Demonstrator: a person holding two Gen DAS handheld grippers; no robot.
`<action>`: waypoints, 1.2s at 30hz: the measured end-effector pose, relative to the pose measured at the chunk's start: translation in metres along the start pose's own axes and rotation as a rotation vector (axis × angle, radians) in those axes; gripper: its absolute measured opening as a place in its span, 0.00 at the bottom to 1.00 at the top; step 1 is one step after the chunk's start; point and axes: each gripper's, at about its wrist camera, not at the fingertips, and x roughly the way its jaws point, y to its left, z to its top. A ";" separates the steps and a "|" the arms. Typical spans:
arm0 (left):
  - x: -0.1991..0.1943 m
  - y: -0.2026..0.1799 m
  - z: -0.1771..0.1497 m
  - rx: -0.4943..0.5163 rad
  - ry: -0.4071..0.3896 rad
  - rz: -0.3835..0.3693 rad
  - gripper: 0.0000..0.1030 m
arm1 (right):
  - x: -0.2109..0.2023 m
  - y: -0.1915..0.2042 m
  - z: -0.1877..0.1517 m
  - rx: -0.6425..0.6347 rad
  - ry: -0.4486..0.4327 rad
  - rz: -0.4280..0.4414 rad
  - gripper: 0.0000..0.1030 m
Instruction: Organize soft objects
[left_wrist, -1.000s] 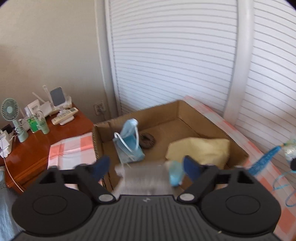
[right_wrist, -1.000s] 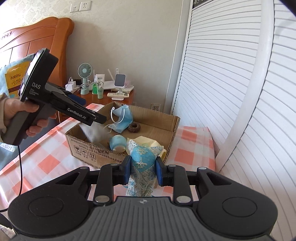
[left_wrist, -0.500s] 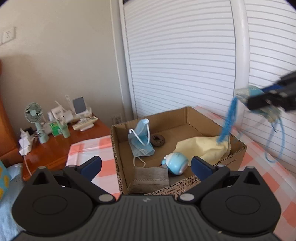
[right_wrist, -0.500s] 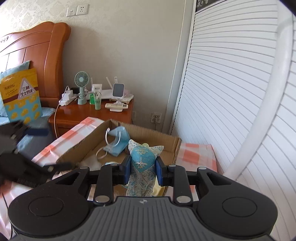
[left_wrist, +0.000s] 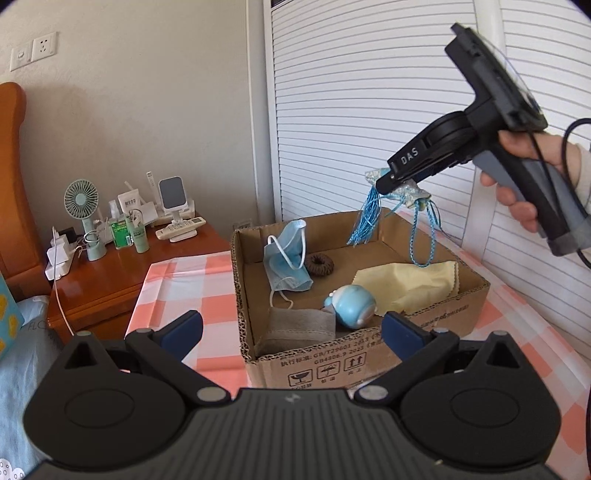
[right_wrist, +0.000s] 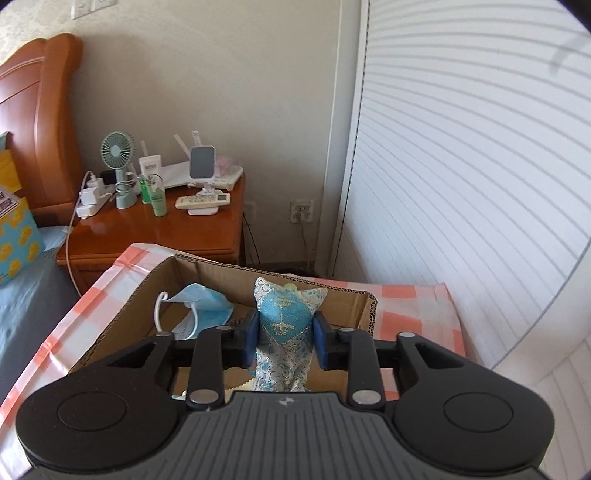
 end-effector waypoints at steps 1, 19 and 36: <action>0.002 0.002 0.000 -0.003 0.002 0.005 0.99 | 0.004 0.000 0.000 0.002 0.006 -0.016 0.55; 0.002 0.005 0.004 -0.025 0.040 0.025 0.99 | -0.080 0.031 -0.068 0.089 0.031 -0.155 1.00; -0.015 -0.003 0.018 -0.078 0.176 0.080 1.00 | -0.144 0.058 -0.131 0.202 0.041 -0.229 1.00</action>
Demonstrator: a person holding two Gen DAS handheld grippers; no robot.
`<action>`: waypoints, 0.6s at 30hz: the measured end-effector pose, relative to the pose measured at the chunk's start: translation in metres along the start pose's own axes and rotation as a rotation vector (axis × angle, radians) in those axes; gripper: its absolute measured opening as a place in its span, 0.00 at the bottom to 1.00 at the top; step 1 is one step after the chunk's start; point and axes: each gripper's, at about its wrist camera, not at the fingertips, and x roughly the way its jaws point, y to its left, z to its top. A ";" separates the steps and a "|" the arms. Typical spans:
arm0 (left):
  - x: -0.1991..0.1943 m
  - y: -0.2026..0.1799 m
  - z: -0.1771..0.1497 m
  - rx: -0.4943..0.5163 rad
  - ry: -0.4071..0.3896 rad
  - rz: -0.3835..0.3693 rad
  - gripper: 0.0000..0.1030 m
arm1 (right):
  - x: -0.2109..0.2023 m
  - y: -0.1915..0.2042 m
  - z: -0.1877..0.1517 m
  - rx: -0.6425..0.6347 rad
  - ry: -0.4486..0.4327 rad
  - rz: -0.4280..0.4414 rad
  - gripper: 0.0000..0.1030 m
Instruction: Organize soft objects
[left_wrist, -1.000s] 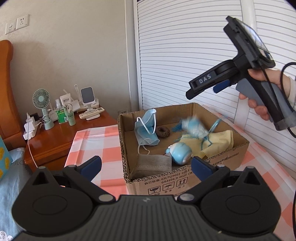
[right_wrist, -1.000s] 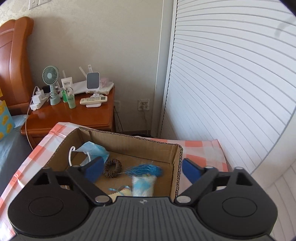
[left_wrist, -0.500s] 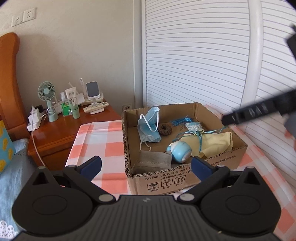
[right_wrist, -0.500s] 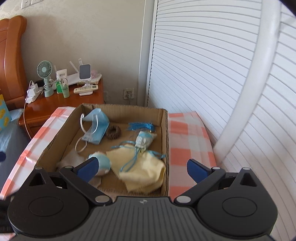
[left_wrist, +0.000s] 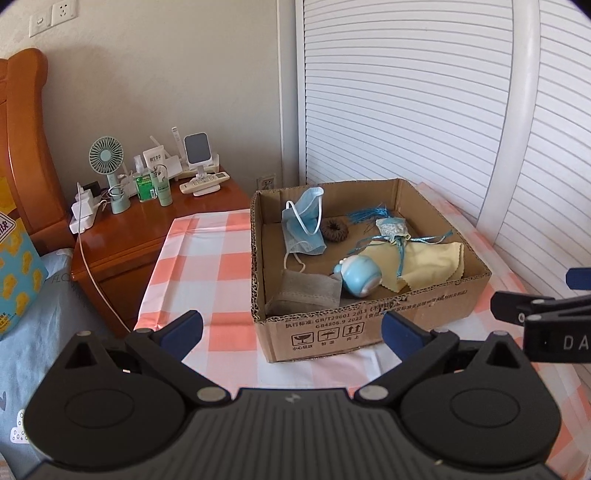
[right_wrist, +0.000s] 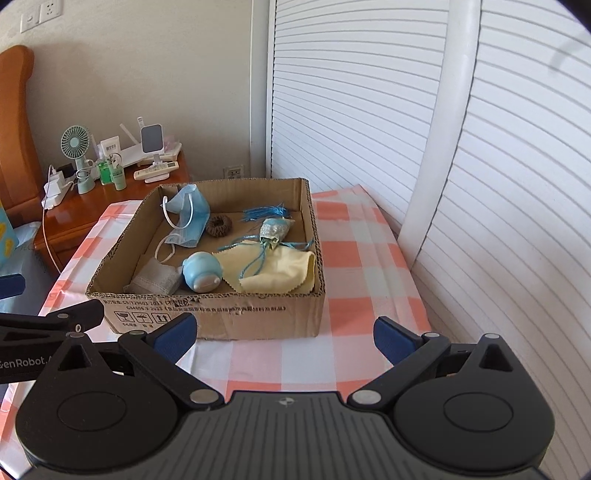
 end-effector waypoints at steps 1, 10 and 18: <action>0.000 -0.001 0.000 0.001 0.002 0.002 1.00 | -0.001 0.000 -0.001 0.003 0.001 -0.001 1.00; 0.000 -0.004 0.001 -0.010 0.024 0.006 1.00 | -0.004 0.000 -0.003 0.005 -0.006 -0.004 1.00; -0.003 -0.002 0.001 -0.020 0.024 0.007 0.99 | -0.005 0.001 -0.003 0.000 -0.006 -0.010 1.00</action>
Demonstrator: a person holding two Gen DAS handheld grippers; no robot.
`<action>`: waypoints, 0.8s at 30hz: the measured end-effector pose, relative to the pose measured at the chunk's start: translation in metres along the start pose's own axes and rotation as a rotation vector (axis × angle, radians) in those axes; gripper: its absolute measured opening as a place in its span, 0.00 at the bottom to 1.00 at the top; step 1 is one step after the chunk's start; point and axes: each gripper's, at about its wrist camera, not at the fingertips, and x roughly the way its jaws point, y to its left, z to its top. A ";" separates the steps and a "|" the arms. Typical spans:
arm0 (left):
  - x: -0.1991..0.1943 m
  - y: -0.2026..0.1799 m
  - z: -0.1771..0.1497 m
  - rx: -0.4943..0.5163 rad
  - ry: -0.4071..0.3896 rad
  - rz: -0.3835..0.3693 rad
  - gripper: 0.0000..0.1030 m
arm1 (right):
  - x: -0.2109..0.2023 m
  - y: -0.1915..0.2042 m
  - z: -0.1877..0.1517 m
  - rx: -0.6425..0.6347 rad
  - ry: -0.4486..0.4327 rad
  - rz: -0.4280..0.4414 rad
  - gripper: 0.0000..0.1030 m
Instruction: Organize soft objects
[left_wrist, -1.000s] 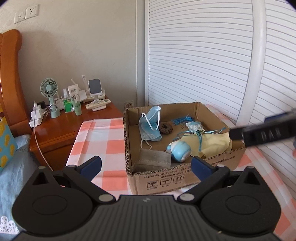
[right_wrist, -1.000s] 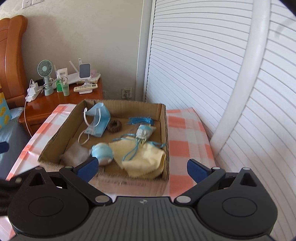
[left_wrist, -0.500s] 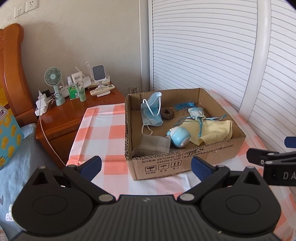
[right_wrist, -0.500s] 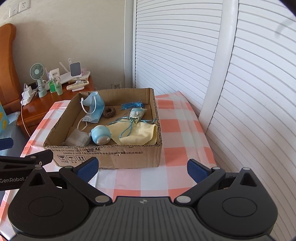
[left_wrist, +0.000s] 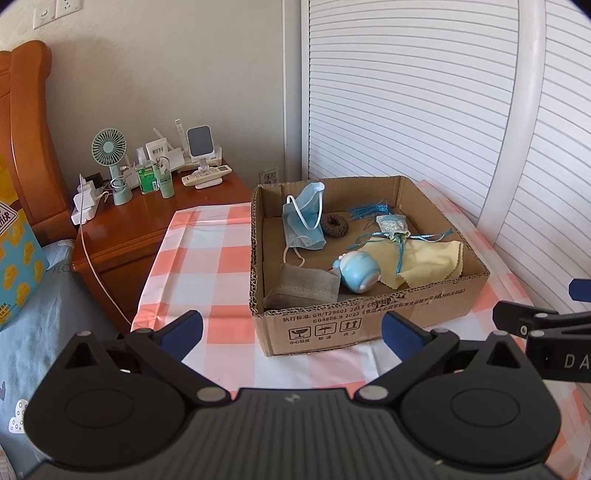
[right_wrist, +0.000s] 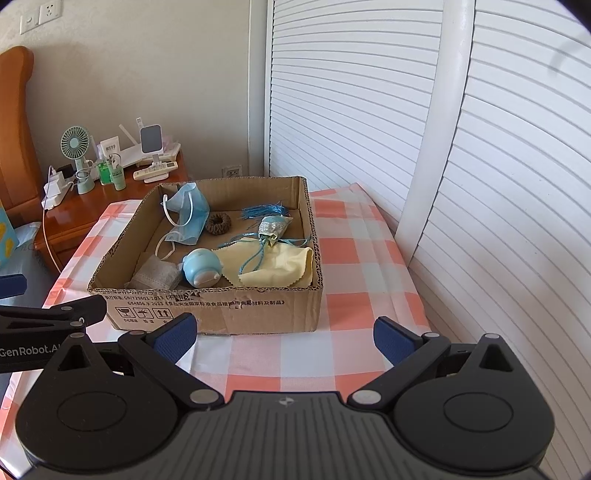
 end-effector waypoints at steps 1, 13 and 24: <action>0.000 0.000 0.000 0.000 0.000 -0.001 1.00 | 0.000 0.000 0.000 0.000 -0.002 -0.002 1.00; -0.002 0.000 0.000 -0.004 0.000 -0.001 0.99 | -0.001 -0.001 0.000 0.000 -0.002 -0.005 1.00; -0.002 -0.001 0.001 0.003 0.005 0.005 0.99 | -0.001 -0.001 -0.001 0.000 -0.001 -0.006 1.00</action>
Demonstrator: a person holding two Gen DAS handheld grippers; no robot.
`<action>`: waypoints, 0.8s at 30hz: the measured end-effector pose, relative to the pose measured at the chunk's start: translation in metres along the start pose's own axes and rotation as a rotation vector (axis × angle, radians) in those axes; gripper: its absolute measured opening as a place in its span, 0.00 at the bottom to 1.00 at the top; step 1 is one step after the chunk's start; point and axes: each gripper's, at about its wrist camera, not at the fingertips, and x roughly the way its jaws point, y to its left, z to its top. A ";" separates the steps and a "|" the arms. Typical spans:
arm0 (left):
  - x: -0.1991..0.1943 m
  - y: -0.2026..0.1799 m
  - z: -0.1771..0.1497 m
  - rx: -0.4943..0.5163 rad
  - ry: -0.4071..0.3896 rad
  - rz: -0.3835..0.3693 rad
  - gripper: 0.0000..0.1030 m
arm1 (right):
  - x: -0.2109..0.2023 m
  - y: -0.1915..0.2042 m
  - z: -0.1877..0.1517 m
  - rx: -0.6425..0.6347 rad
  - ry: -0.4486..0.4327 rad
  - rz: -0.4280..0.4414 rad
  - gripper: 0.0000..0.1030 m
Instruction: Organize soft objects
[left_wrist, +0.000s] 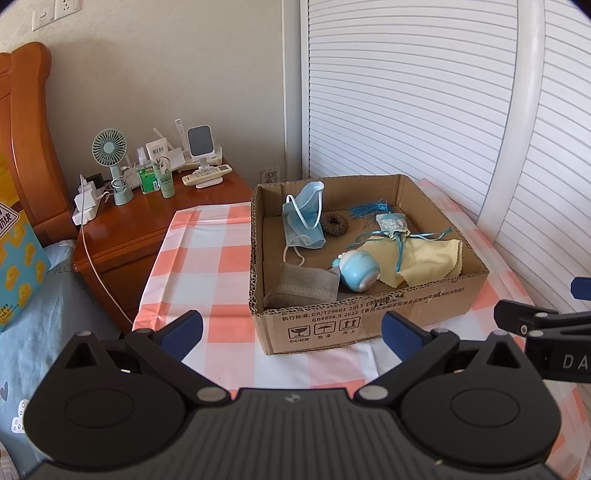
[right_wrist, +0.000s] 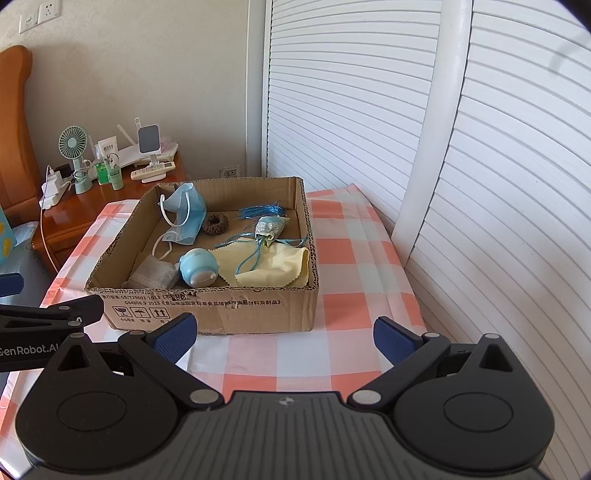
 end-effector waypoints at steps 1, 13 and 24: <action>0.000 -0.001 0.000 0.002 0.000 0.000 0.99 | 0.000 0.000 0.000 0.000 -0.001 0.000 1.00; 0.000 -0.002 0.000 0.004 0.001 -0.001 0.99 | 0.000 -0.002 -0.002 0.001 0.000 0.000 1.00; -0.004 -0.004 -0.002 0.005 -0.002 -0.006 0.99 | -0.001 -0.002 -0.002 -0.001 0.002 0.002 1.00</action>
